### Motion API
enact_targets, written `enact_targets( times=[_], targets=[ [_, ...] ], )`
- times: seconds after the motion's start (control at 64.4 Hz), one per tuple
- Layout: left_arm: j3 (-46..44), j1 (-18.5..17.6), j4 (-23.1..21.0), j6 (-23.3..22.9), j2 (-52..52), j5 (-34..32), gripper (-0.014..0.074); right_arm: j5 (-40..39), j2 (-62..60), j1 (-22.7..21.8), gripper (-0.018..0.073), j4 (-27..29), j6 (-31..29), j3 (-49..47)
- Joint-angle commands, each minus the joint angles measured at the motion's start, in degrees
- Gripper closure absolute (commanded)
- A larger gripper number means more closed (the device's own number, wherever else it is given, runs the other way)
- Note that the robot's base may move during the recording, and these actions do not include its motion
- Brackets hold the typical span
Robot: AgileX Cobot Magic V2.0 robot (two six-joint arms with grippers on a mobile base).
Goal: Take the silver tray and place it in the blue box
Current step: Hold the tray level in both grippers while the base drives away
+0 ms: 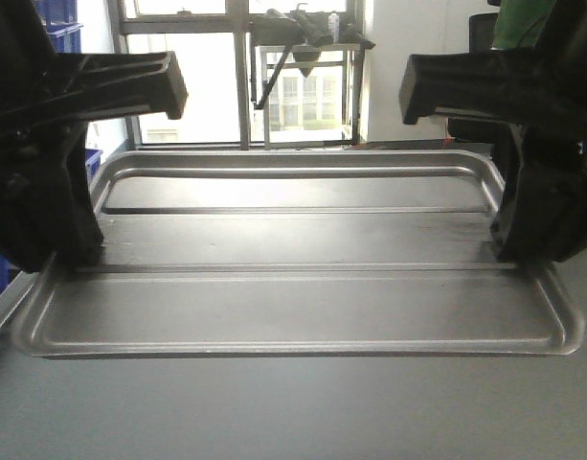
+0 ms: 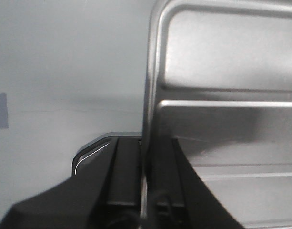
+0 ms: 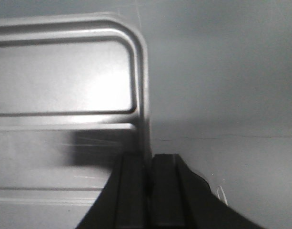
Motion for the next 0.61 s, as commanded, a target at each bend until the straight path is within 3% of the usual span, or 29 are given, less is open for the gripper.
enact_targets(
  times=[0.0, 0.59],
  targets=[
    [-1.46, -0.39, 1.23, -0.49, -1.66, -0.33, 0.0602, -0.64, -1.64, -0.1, 0.0508, -2.84, 0.04, -1.22],
    [-1.46, -0.39, 1.23, -0.49, -1.66, -0.33, 0.0602, -0.64, -1.64, -0.1, 0.0508, -2.84, 0.04, -1.22]
  ],
)
